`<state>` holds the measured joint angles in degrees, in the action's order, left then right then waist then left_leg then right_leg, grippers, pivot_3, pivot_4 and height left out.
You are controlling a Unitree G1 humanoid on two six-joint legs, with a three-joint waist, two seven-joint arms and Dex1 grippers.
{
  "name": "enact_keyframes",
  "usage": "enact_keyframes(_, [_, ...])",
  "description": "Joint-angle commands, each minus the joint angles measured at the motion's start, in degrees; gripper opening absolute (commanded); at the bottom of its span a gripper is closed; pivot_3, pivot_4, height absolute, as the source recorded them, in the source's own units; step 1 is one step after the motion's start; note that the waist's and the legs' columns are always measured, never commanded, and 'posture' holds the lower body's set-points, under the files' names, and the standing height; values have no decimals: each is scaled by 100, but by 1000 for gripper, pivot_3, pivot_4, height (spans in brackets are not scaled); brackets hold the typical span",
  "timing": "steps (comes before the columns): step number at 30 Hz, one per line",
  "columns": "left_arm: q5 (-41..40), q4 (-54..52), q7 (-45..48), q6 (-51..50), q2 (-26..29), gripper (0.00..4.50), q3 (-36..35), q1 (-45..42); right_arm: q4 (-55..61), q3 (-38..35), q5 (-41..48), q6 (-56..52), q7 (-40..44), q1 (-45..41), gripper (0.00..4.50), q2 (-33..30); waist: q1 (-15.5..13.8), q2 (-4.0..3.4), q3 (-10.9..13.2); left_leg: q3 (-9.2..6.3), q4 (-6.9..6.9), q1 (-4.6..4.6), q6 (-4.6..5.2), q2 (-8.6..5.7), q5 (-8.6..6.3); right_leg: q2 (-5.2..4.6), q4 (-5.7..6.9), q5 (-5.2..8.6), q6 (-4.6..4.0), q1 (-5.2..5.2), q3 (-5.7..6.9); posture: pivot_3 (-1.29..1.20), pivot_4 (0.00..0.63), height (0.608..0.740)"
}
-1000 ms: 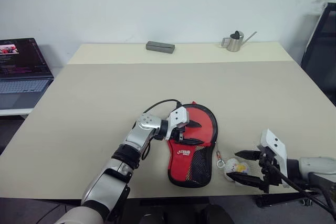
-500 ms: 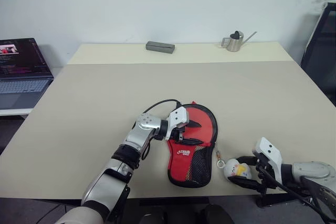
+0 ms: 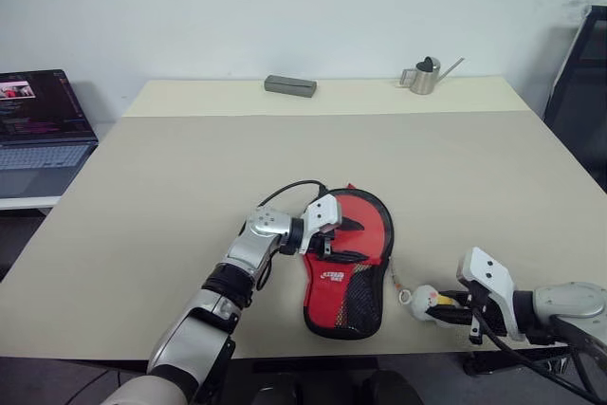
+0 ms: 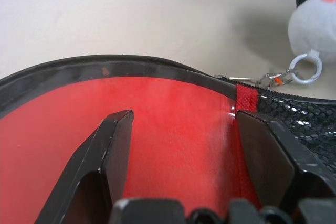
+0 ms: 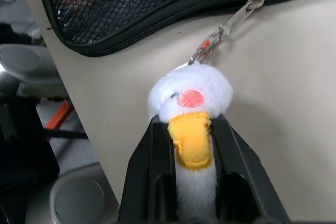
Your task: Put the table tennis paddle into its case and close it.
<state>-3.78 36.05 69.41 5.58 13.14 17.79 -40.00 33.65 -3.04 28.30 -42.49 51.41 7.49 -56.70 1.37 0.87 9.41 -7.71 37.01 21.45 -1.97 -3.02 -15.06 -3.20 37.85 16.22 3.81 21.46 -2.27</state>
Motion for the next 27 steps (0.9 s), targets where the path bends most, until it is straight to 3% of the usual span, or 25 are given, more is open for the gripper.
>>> enact_keyframes(1, [162,128,3,2,-106,3367,182,144,203,-341,103,118,269,-212,357,-255,-3,0,0,0,0,-3,0,0,0,0,-4,0,1,-6,2,0,150,740])
enact_keyframes(7, [81,82,-13,-155,-256,3367,158,152,306,-452,107,198,728,-117,355,-640,-62,0,0,0,-2,-2,0,0,-1,-1,-13,1,4,-9,8,0,150,740])
enact_keyframes(27, [174,-124,-155,-185,-394,3367,240,343,987,-49,-139,717,1308,621,336,-1045,-198,2,-2,-5,-2,4,13,-19,-9,-22,-24,14,25,-10,6,0,150,740])
